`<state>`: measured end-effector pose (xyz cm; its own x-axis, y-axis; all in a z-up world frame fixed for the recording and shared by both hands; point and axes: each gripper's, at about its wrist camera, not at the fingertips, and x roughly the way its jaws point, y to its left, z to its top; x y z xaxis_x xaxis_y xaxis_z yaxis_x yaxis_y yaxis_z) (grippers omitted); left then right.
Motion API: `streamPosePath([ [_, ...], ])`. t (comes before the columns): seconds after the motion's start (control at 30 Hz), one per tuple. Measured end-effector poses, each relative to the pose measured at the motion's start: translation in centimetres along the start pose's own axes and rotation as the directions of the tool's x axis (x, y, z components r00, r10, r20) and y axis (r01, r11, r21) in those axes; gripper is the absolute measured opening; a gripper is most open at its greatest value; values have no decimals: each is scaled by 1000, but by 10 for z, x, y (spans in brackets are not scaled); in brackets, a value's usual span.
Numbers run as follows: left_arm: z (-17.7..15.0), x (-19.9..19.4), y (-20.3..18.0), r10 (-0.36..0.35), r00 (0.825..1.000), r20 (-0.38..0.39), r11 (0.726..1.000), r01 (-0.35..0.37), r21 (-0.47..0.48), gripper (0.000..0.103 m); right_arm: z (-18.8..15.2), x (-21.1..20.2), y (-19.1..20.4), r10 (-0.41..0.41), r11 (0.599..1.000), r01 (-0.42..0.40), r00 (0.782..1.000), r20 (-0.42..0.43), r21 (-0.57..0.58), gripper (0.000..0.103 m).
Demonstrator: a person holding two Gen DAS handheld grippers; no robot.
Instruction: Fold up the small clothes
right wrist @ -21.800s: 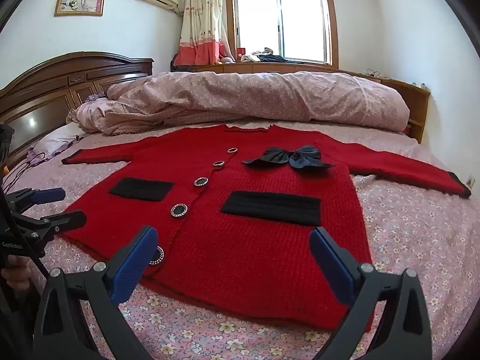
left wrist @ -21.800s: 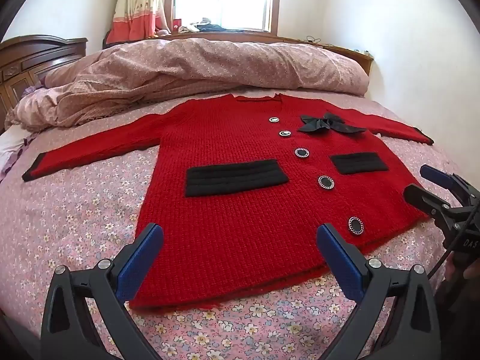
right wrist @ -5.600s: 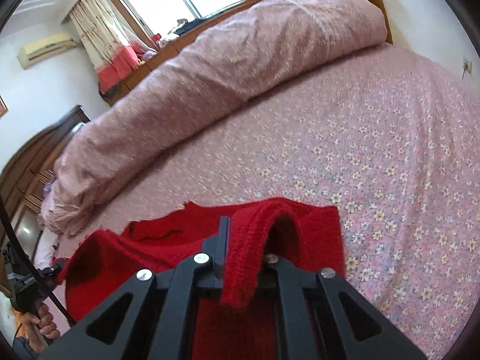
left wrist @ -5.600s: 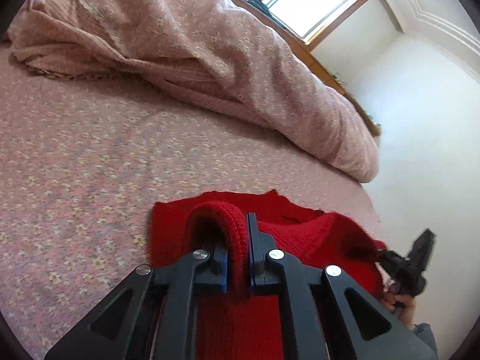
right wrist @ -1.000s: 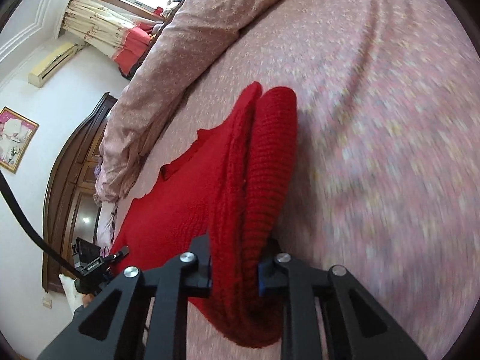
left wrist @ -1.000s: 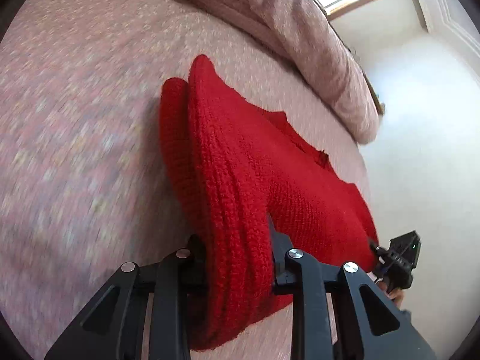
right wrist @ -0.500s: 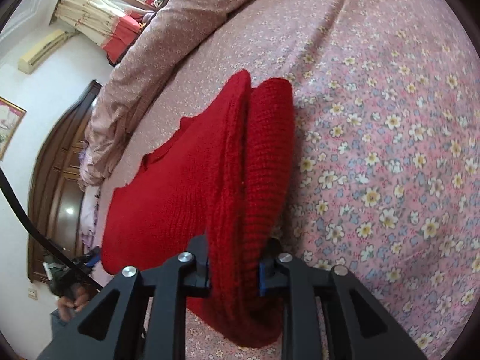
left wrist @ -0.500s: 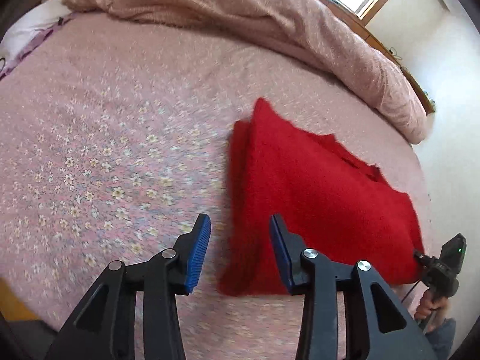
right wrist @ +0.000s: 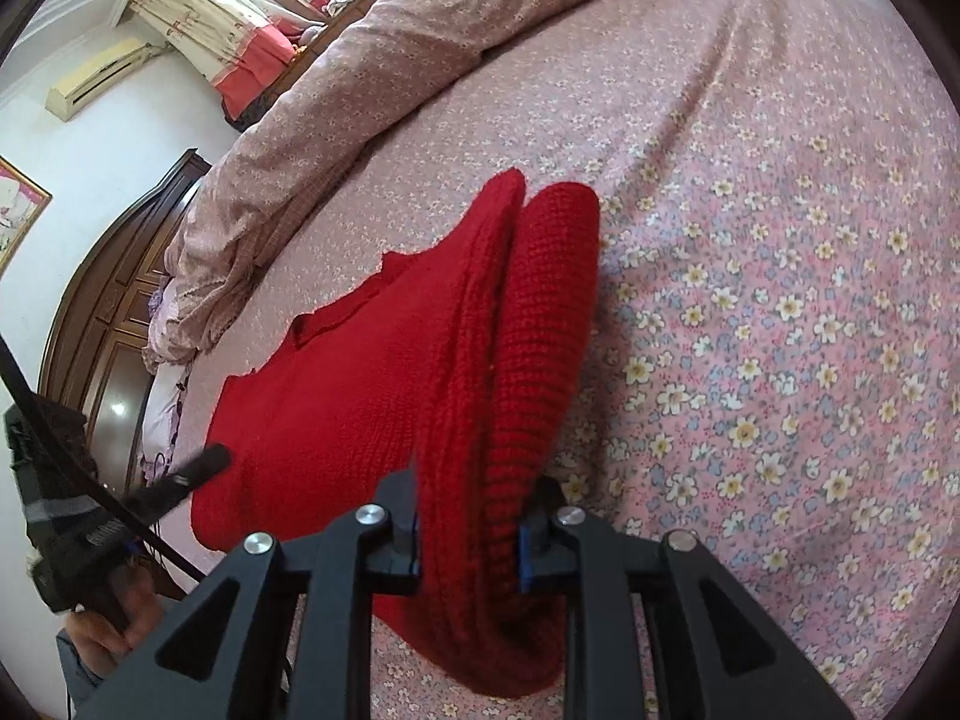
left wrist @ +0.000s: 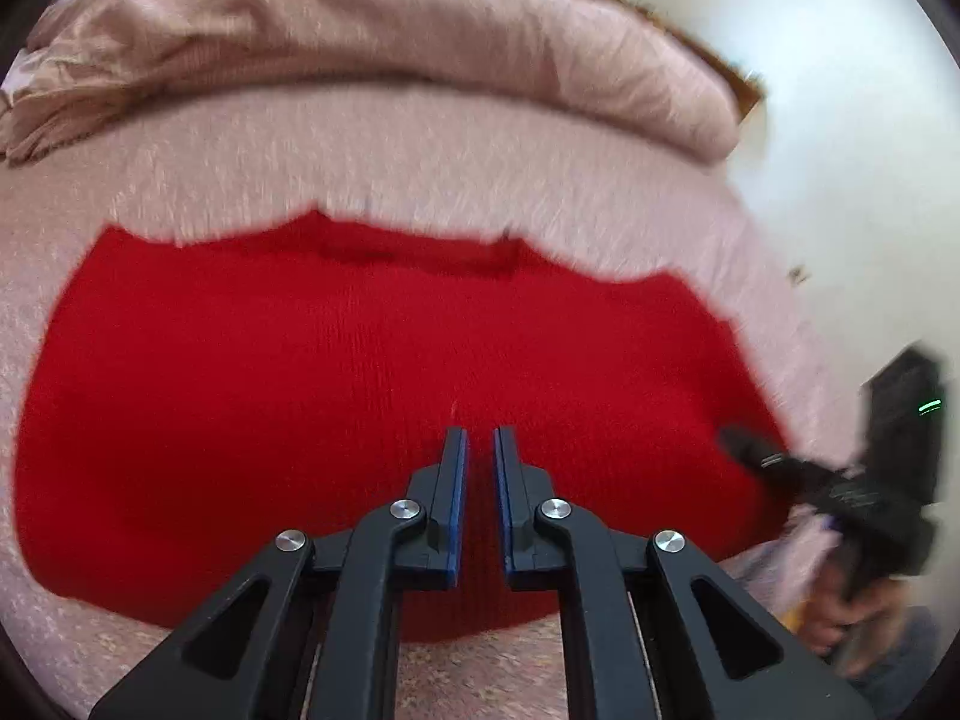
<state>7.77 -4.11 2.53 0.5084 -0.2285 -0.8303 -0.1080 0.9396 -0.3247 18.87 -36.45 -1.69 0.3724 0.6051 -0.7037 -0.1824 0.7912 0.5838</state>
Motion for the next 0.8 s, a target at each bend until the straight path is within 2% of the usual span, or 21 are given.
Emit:
streamPosePath([
  [0.03, -4, 17, 9, -5, 999, -45, 999, 4, -34, 0, 0, 0, 1, 1, 1000, -1, 1000, -1, -2, 21],
  [0.07, -7, 28, 21, -46, 998, -50, 996, 42, -74, 0, 0, -1, 1, 6, 1000, -6, 1000, -2, -7, 21],
  [0.17, -7, 27, 27, -82, 996, -25, 992, 79, -100, 0, -1, -5, 6, 14, 999, -14, 1000, 9, -33, 21],
  [0.33, -13, 24, 6, 4, 1000, 7, 1000, -4, -2, 0, 1, -10, 21, 8, 998, -7, 1000, 29, -55, 21],
  [0.43, -15, 27, 3, 12, 1000, 17, 1000, -12, 7, 0, 10, -20, 37, 10, 998, -8, 999, 34, -70, 20],
  [0.53, -11, 25, 8, -8, 1000, 18, 1000, 8, 16, 0, 16, -26, 67, -84, 990, 87, 996, 28, -113, 20],
  [0.6, -13, 23, 11, -20, 1000, 24, 1000, 19, 21, 0, 21, -26, 86, -158, 981, 160, 987, 22, -111, 20],
  [0.67, -12, 22, 12, -37, 999, 24, 999, 37, 20, 0, 24, -25, 111, -228, 961, 229, 973, 21, -158, 20],
  [0.8, -7, 24, 21, -107, 994, 7, 994, 107, -13, 0, 24, -28, 157, -306, 924, 307, 951, 41, -230, 20],
])
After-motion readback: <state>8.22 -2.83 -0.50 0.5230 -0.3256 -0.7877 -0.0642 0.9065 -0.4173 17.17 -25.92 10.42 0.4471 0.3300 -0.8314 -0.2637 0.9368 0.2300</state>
